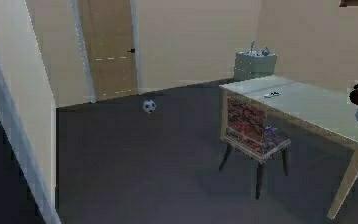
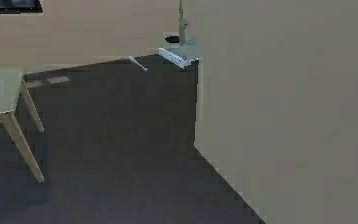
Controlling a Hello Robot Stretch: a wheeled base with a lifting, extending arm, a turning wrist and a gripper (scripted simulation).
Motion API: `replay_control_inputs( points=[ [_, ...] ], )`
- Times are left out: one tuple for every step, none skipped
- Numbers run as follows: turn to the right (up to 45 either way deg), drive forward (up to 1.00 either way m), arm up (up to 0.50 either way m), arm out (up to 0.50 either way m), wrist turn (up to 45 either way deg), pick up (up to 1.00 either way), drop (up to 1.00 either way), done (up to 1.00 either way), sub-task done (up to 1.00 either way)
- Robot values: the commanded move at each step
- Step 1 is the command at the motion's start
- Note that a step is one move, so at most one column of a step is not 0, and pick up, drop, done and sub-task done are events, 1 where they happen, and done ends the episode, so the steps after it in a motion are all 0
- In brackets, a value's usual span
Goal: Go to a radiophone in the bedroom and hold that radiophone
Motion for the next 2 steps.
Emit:
replay_control_inputs(
  points=[
    [45.0,0.0,0.0,0.0,0.0,0.0,0.0,0.0,0.0],
    [0.0,0.9,0.0,0.0,0.0,0.0,0.0,0.0,0.0]
  ],
)
